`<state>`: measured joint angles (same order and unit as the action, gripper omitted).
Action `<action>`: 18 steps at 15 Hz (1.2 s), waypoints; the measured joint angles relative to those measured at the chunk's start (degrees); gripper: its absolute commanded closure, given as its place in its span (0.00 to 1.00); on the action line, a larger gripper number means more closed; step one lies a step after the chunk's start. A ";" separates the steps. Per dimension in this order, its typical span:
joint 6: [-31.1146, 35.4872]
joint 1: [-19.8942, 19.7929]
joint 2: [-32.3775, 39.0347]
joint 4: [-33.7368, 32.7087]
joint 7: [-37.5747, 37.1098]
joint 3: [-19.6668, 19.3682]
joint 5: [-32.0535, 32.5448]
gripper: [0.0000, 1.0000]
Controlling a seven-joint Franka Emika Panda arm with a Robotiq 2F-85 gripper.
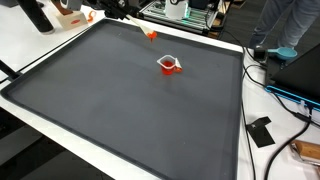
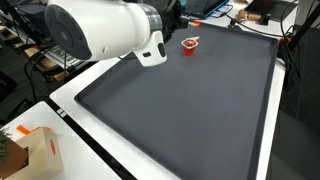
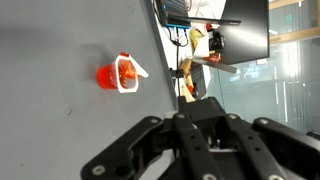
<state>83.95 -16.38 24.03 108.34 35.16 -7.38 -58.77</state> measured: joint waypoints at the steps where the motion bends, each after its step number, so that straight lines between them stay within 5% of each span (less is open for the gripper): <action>1: -0.35 -0.15 -0.20 -0.40 0.00 -0.31 0.00 0.94; 18: 1.12 -0.71 -3.25 -3.43 -2.50 -3.50 1.51 0.94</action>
<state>85.07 -17.09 20.78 104.91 32.66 -10.88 -57.26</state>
